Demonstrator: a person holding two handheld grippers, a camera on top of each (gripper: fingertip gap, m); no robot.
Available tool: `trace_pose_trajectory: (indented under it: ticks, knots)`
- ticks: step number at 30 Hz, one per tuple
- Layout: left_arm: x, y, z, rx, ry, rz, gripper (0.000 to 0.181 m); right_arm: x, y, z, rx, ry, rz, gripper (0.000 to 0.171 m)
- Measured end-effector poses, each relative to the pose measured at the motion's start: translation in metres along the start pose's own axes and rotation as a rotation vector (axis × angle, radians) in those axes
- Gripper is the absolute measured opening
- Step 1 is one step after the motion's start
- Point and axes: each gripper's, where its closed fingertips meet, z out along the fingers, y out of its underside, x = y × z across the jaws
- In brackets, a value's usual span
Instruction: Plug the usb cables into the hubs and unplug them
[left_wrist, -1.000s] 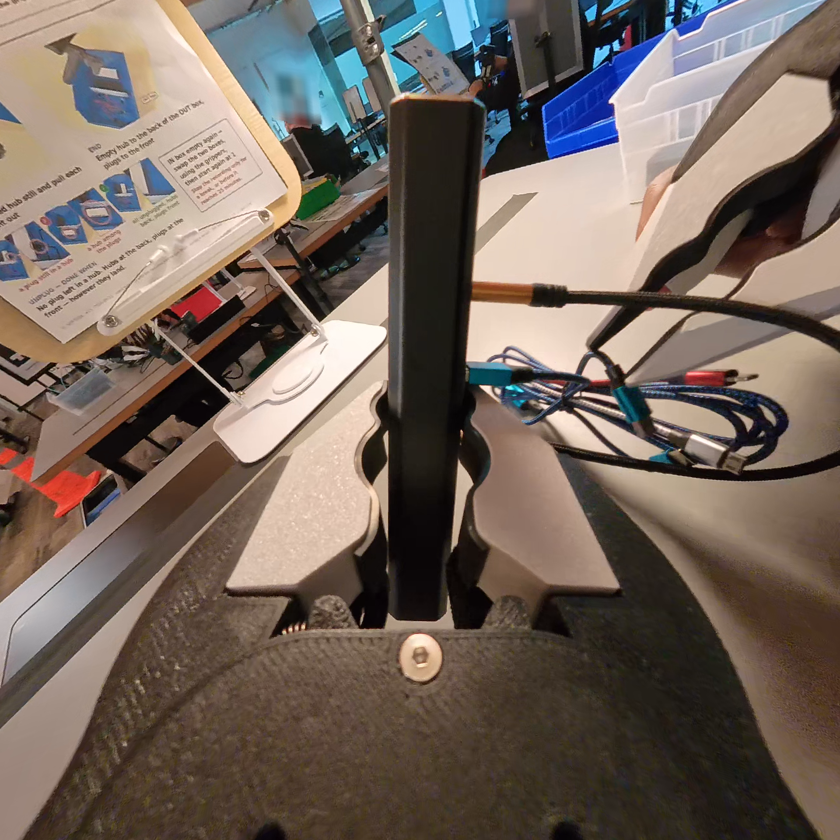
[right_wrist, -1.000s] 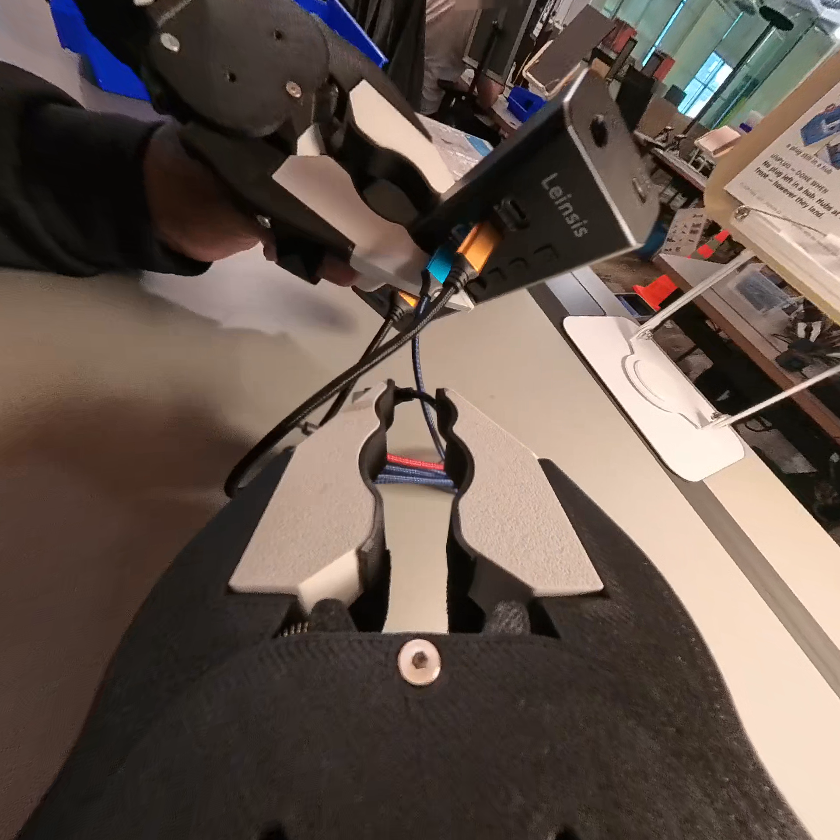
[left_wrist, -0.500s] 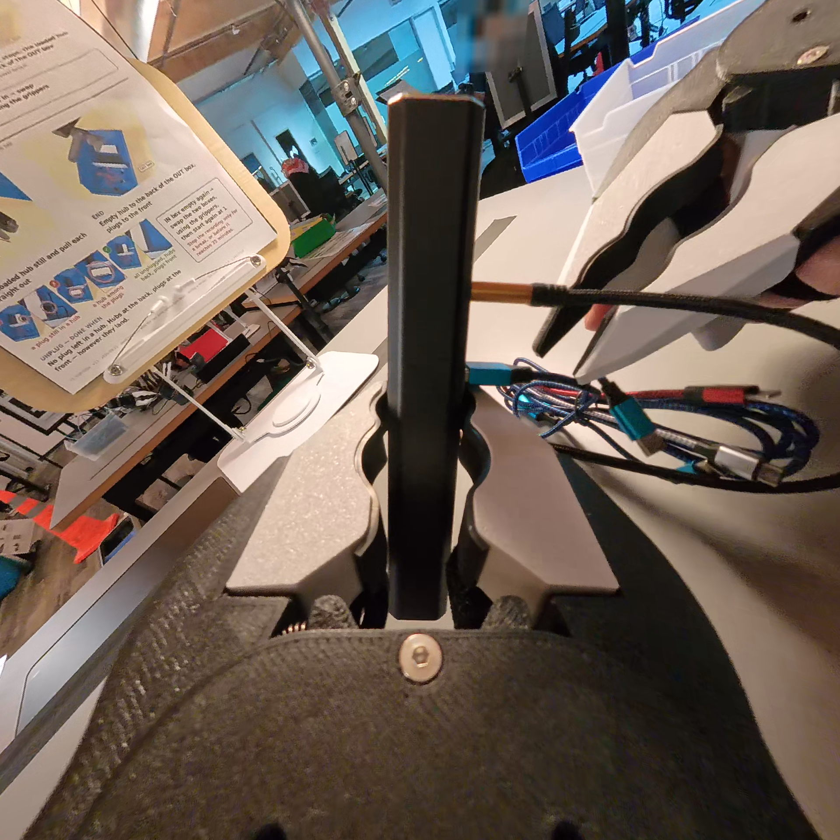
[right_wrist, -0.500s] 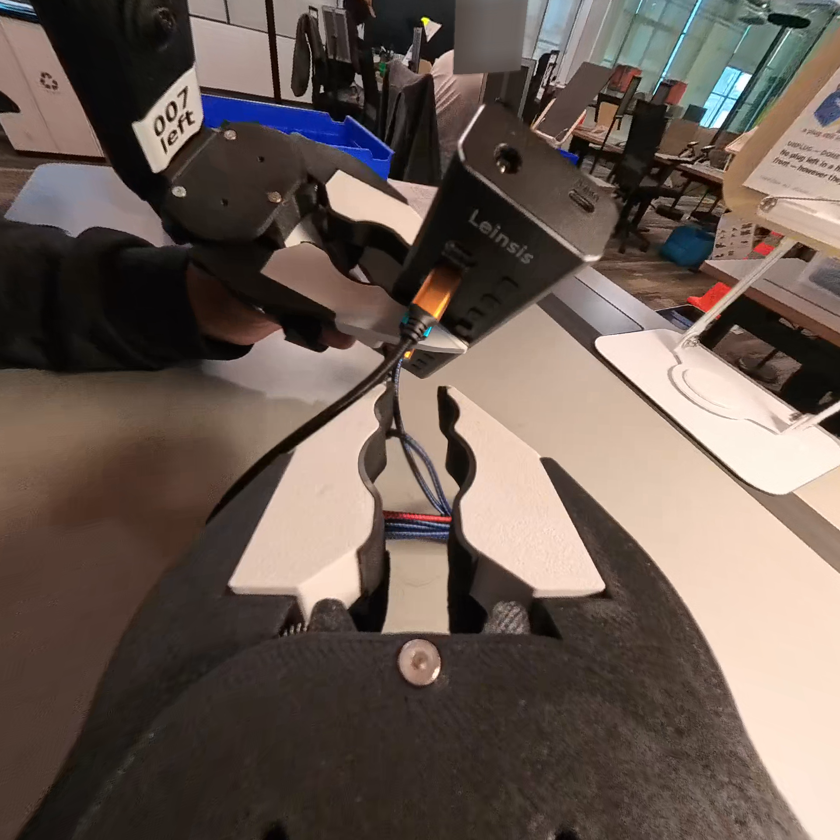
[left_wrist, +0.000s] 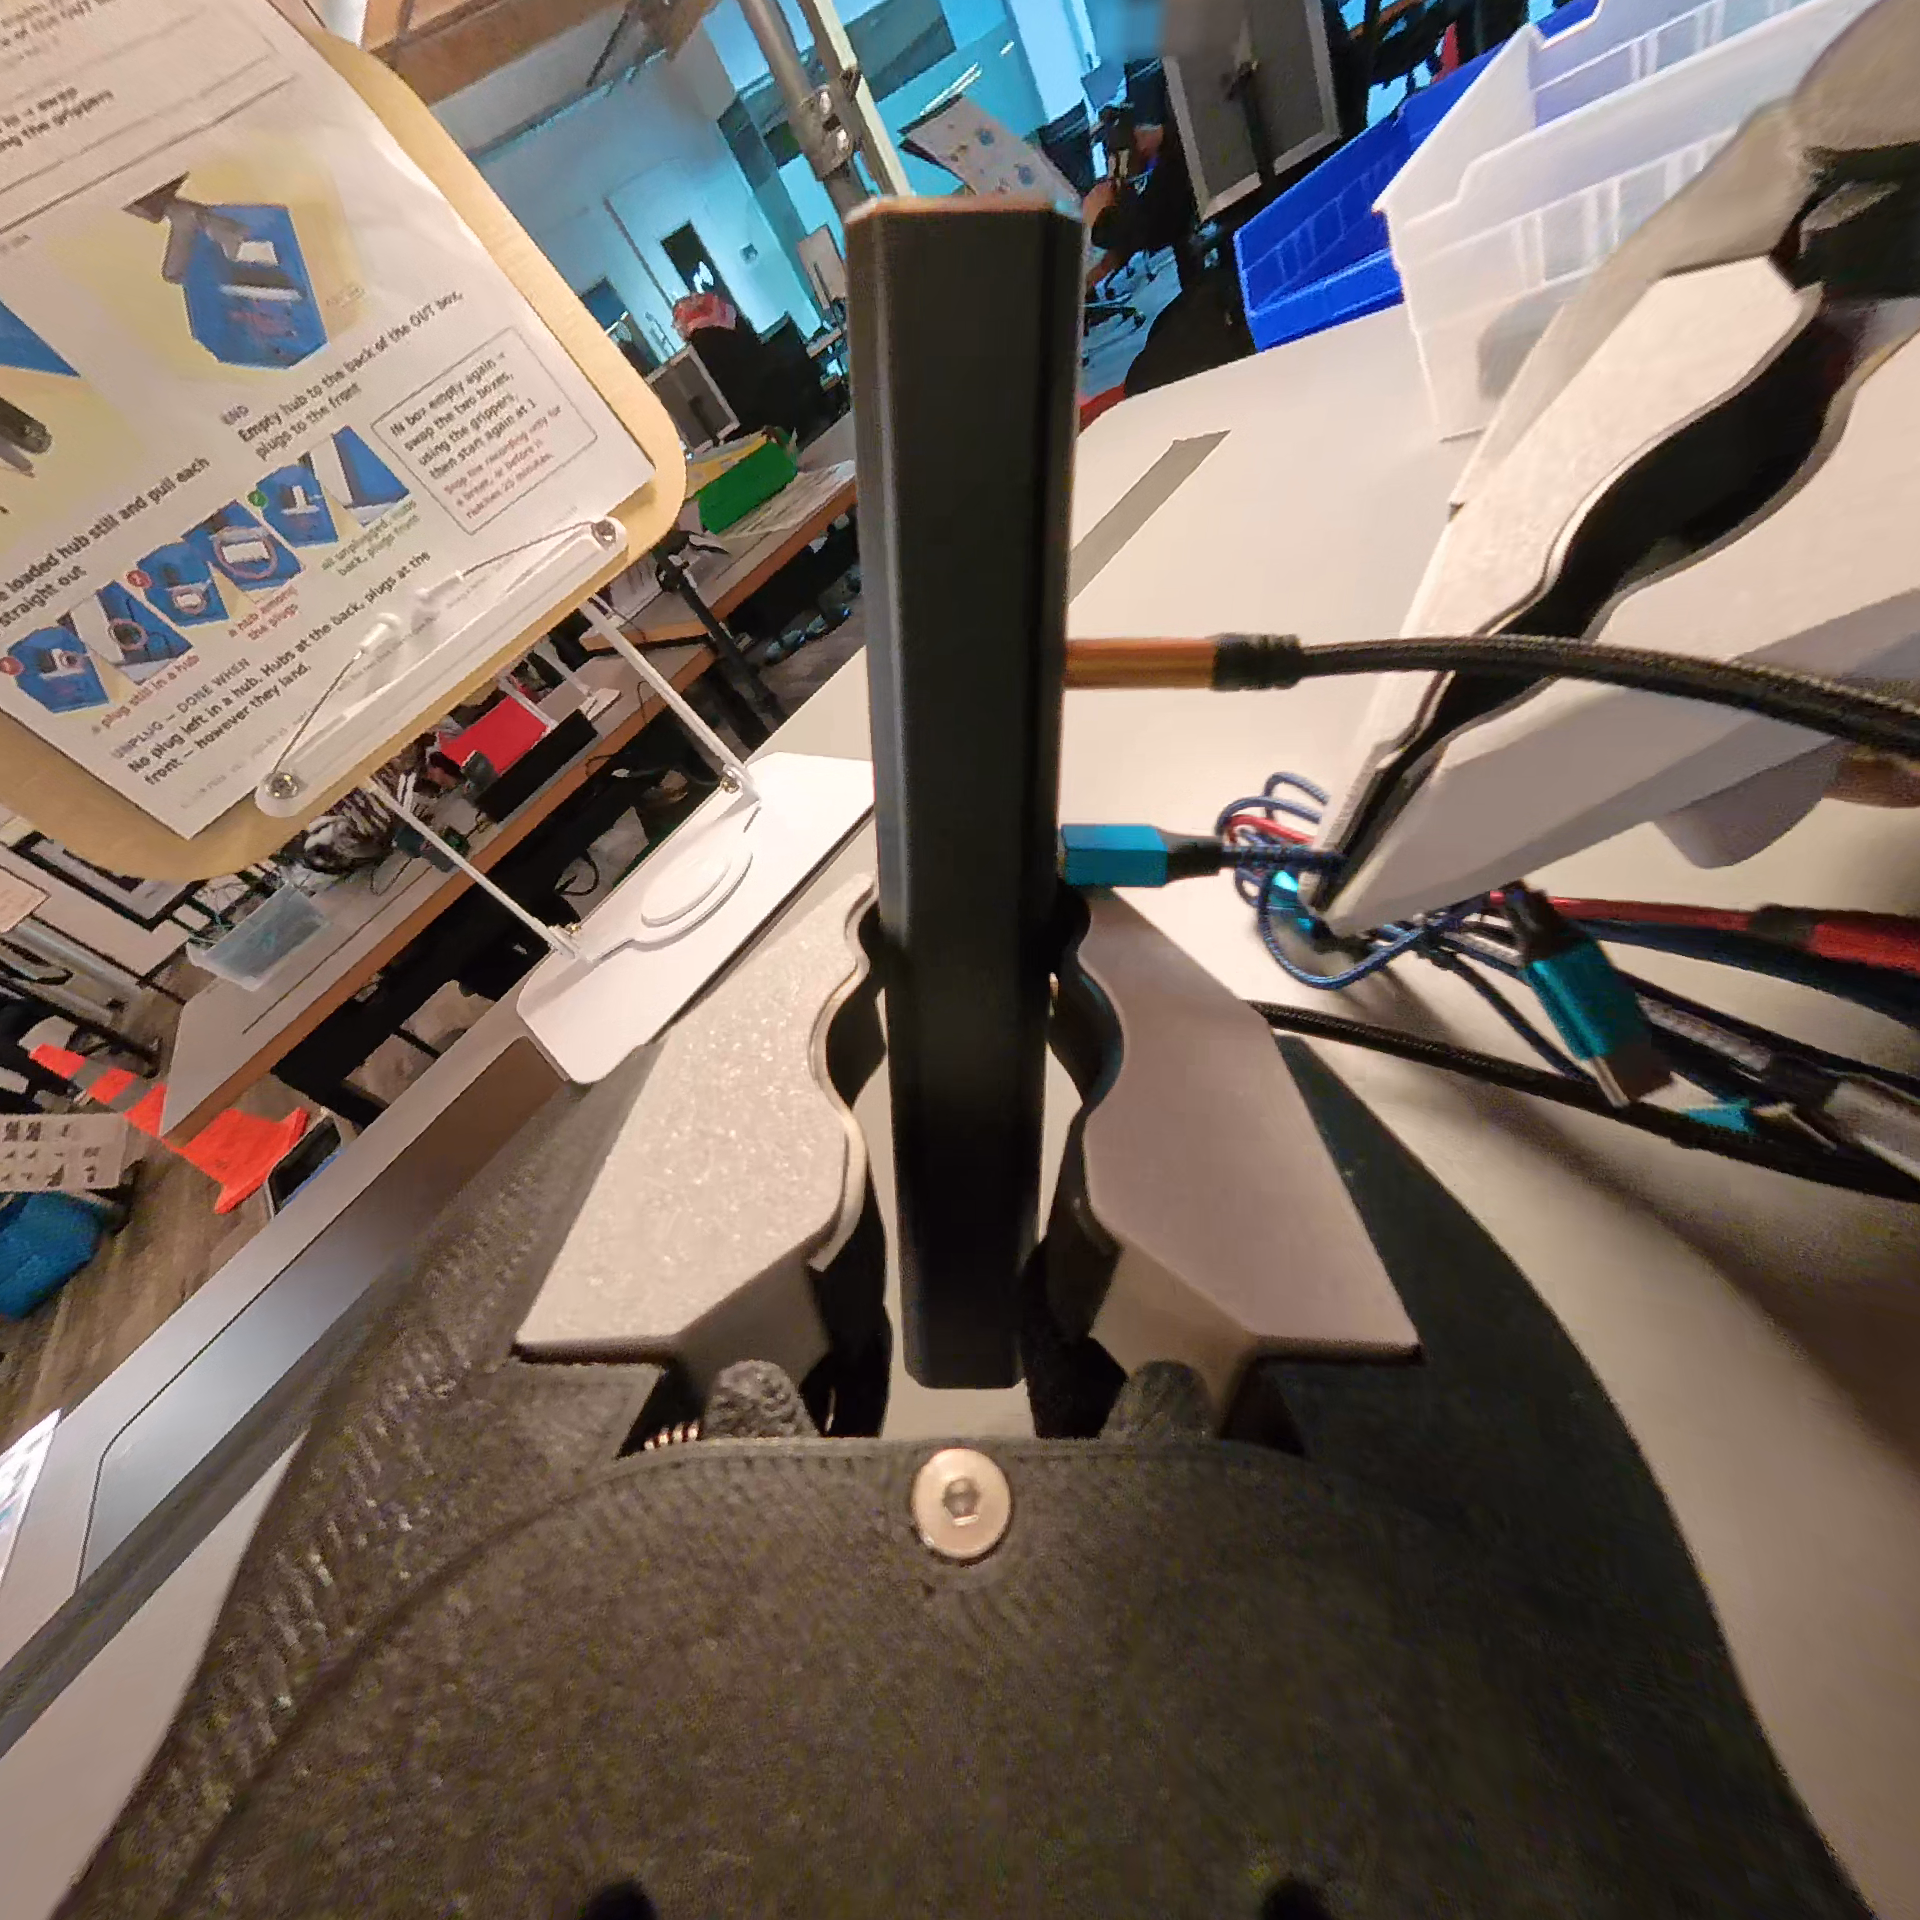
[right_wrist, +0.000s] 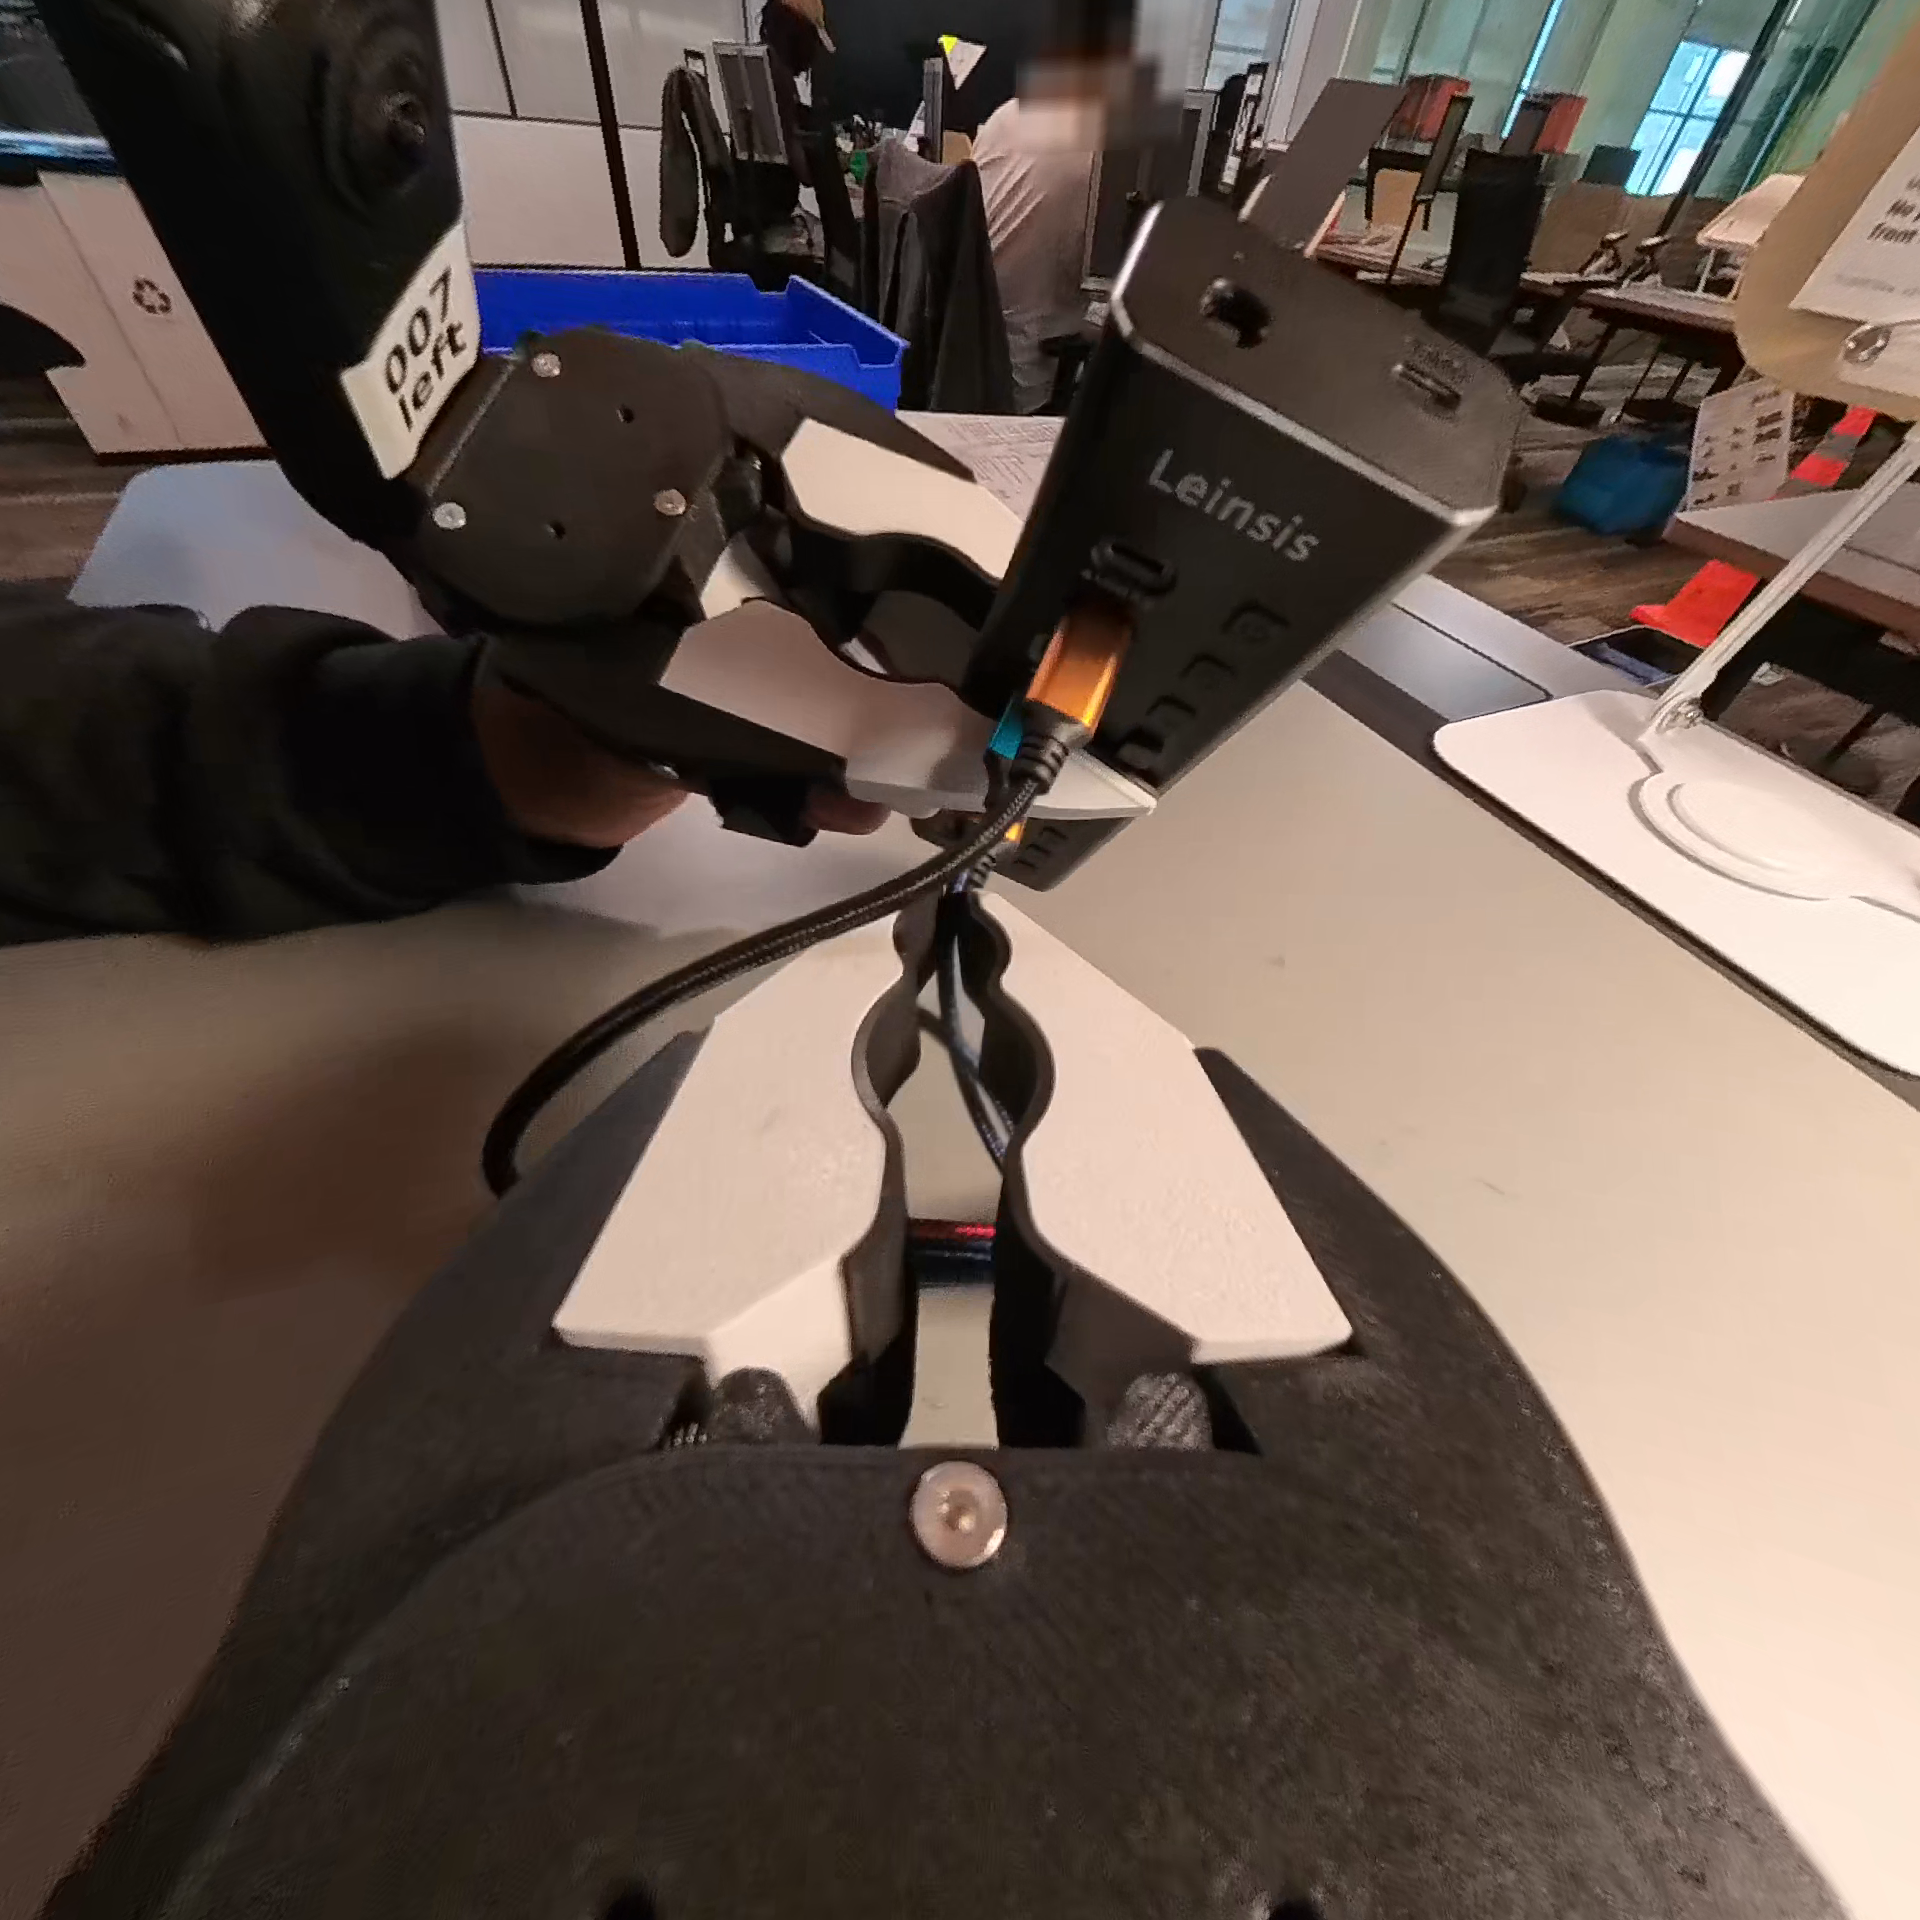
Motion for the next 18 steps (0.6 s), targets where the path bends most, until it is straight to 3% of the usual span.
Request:
trace_pose_trajectory:
  ticks: [12,18]
  knots:
    - [-0.002,0.004,0.005,-0.031,-0.01,-0.013,0.031,0.021,0.005,-0.005,-0.044,0.102,-0.079,0.002]
    - [0.002,0.008,0.005,-0.046,0.015,-0.037,0.03,0.009,0.008,-0.003,-0.037,0.062,-0.063,0.002]
